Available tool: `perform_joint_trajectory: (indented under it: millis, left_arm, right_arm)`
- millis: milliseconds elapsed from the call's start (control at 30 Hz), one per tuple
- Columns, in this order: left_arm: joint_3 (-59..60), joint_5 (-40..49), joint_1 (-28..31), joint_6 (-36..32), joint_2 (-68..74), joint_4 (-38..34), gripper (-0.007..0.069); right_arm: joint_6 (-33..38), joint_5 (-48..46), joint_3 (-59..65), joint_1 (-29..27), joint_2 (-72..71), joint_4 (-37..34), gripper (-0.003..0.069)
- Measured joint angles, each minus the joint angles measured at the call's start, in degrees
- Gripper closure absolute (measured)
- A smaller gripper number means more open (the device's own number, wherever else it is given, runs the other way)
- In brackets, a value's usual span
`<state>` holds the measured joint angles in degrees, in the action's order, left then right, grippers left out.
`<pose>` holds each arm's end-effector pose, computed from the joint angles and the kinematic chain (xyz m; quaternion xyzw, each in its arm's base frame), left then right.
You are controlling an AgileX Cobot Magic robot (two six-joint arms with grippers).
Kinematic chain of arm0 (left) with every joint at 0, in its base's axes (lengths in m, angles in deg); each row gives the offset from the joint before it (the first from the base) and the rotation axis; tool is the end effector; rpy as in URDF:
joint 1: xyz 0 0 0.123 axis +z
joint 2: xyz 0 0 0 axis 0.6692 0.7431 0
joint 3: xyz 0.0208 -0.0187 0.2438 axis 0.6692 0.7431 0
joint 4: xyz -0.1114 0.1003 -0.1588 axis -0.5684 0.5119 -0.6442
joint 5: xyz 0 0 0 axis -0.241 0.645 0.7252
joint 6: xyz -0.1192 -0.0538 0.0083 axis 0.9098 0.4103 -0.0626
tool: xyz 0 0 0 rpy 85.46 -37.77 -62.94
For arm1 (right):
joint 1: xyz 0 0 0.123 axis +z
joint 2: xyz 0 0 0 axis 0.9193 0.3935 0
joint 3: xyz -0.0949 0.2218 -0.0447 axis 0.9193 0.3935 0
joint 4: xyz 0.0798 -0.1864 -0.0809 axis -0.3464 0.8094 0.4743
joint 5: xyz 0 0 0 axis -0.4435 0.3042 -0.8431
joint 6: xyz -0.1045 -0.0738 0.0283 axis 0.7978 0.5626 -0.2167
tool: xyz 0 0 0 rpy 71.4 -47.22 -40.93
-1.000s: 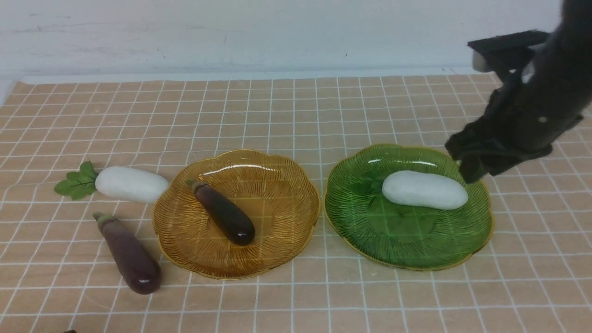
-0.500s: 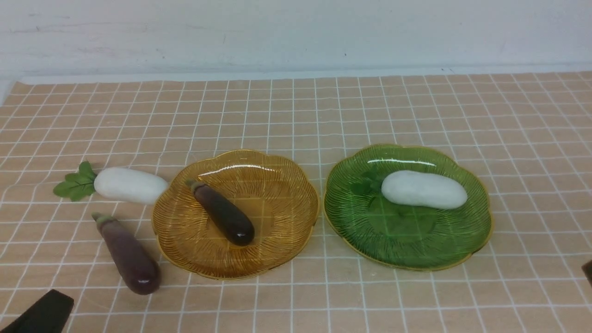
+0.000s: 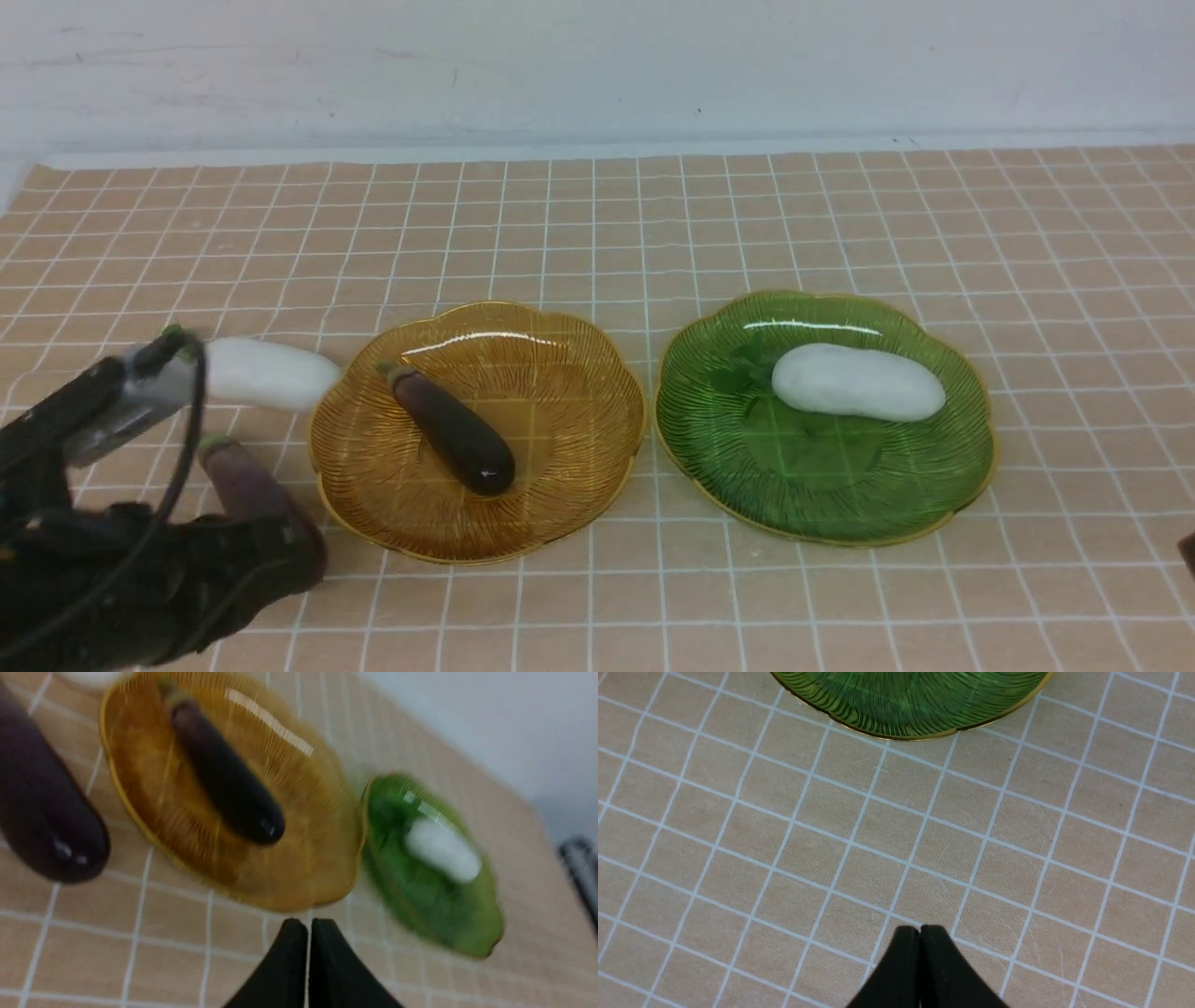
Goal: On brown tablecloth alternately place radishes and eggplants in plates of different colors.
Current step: 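Pick up the eggplant and place it in the yellow plate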
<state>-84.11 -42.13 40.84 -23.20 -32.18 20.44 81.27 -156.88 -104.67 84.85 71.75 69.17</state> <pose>0.1851 -0.0584 0.1953 -0.1354 0.8973 -0.2857 0.3080 0.1380 0.0542 0.2604 -0.1678 0.9642 0.0628 0.1955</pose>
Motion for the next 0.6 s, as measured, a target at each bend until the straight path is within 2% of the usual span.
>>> perform_joint_trajectory:
  millis: [100,133,200,233,300,333,367,500,600]
  left_arm:
    - [-4.83,1.52,0.00,2.22,7.91,5.41,0.0566]
    - [-9.59,2.04,0.00,5.21,13.20,10.30,0.0515]
    - [-11.95,2.50,0.00,7.41,15.67,13.39,0.0480]
    - [-16.49,4.06,0.00,13.06,19.62,20.62,0.0404]
    - [-18.23,5.30,0.00,16.44,20.84,23.86,0.0365]
    - [-21.02,7.35,0.00,21.72,22.50,30.86,0.0313]
    - [-22.45,8.23,0.00,24.13,23.21,33.55,0.0292]
    - [-26.59,11.01,0.00,42.27,25.91,48.96,0.0183]
    - [-27.04,10.27,0.00,50.57,28.51,52.44,0.0154]
  right_arm:
    - [0.21,0.00,0.00,0.00,0.00,0.00,0.0674]
    - [0.25,0.00,0.00,0.00,0.00,0.00,0.0674]
    - [0.25,0.00,0.00,0.00,0.00,0.00,0.0674]
    - [0.25,0.00,0.00,0.00,0.00,0.00,0.0674]
    - [0.25,0.00,0.00,0.00,0.00,0.00,0.0674]
    - [0.27,0.00,0.00,0.00,0.00,0.00,0.0674]
    - [0.27,0.01,0.00,0.00,0.00,0.00,0.0674]
    - [0.39,0.11,0.00,0.00,0.00,0.00,0.0674]
    - [0.39,0.92,0.00,0.00,0.00,0.00,0.0674]
